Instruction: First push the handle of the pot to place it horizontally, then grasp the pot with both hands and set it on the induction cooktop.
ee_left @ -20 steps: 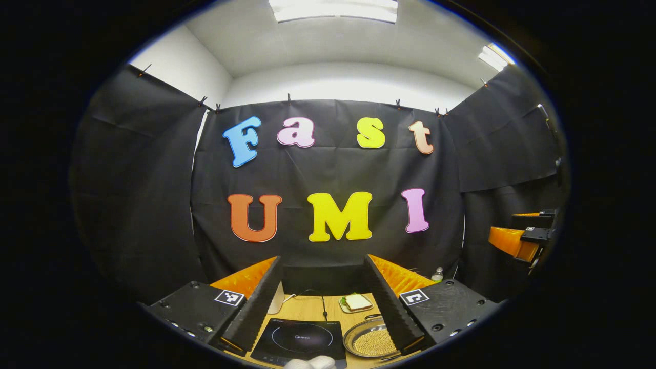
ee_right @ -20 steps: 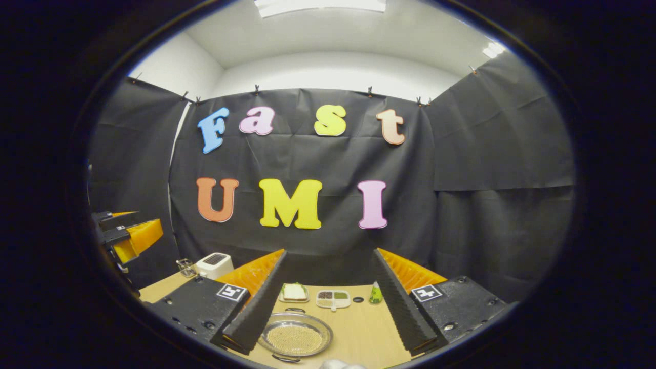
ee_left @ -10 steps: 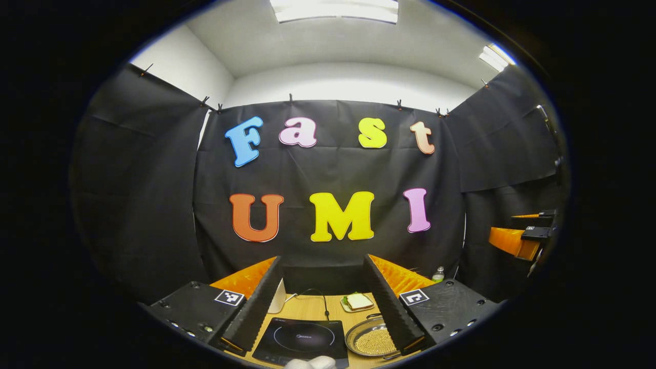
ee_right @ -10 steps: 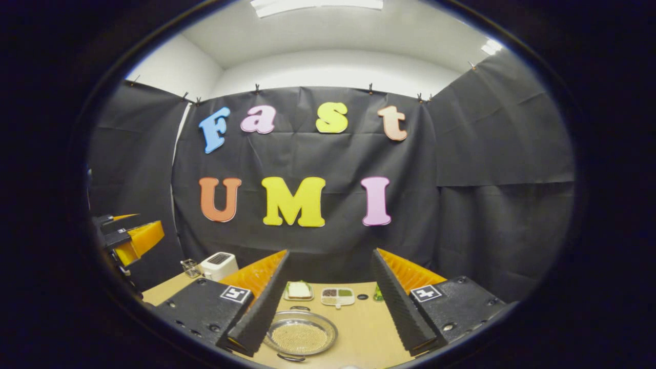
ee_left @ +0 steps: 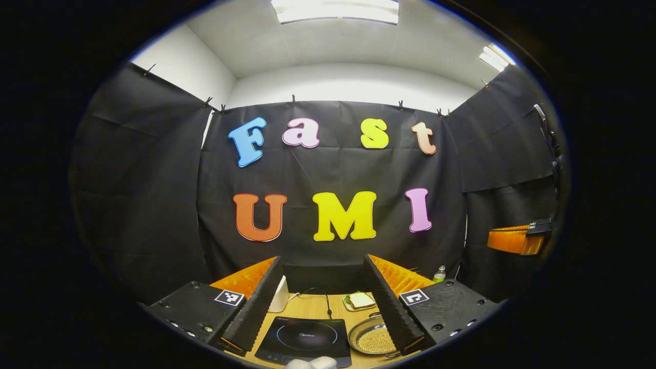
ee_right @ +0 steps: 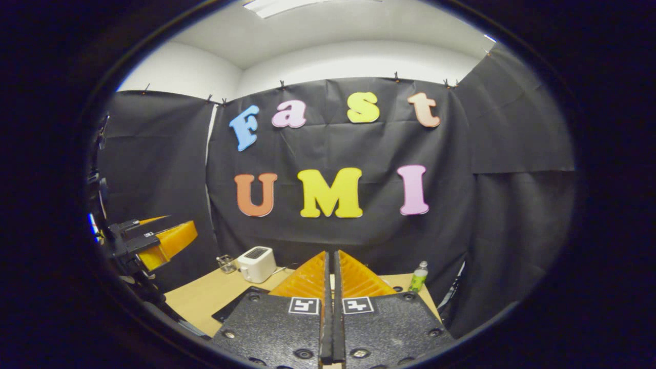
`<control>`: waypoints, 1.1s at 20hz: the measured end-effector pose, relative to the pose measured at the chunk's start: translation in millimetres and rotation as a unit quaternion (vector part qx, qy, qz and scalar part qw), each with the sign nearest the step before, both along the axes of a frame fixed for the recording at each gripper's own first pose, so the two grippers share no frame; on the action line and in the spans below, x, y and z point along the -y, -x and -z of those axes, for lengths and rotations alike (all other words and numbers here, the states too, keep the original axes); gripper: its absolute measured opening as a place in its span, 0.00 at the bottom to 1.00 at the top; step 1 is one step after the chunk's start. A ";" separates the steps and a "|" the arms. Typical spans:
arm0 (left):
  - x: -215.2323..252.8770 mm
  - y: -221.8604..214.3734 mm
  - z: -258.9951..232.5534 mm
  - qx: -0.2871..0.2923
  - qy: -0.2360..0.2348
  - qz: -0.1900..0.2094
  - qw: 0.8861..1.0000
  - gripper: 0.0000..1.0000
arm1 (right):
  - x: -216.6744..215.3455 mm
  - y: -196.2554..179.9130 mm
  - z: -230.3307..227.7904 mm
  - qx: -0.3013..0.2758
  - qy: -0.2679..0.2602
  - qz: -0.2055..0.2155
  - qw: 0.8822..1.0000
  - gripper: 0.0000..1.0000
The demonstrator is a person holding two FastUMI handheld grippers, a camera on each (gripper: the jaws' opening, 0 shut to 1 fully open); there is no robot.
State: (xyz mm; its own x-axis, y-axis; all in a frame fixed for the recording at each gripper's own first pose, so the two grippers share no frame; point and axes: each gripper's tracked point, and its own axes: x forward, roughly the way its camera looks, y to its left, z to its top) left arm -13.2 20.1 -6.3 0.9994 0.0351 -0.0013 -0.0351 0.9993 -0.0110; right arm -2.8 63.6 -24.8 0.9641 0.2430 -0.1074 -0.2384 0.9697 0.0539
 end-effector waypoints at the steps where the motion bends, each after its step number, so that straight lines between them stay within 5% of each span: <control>1: -1.8 2.9 1.7 0.000 0.000 -0.003 1.000 0.94 | -7.9 -1.8 7.0 -0.011 -0.002 -0.010 1.000 0.04; 10: -22.4 11.9 19.2 -0.017 0.006 -0.031 0.999 0.94 | -68.0 -7.8 125.1 -0.142 0.025 -0.087 0.986 0.04; 22: -55.8 26.3 40.8 -0.040 0.002 -0.081 0.996 0.94 | -111.7 15.6 340.5 -0.343 0.066 -0.136 0.927 0.04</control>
State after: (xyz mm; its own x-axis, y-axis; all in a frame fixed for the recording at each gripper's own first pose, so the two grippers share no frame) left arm -39.6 75.9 -47.2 0.9771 0.1967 -0.0809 -0.1978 0.9802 -0.0053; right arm -18.5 175.4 -365.3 0.5638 0.4079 -0.7181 -0.4280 0.8880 0.1684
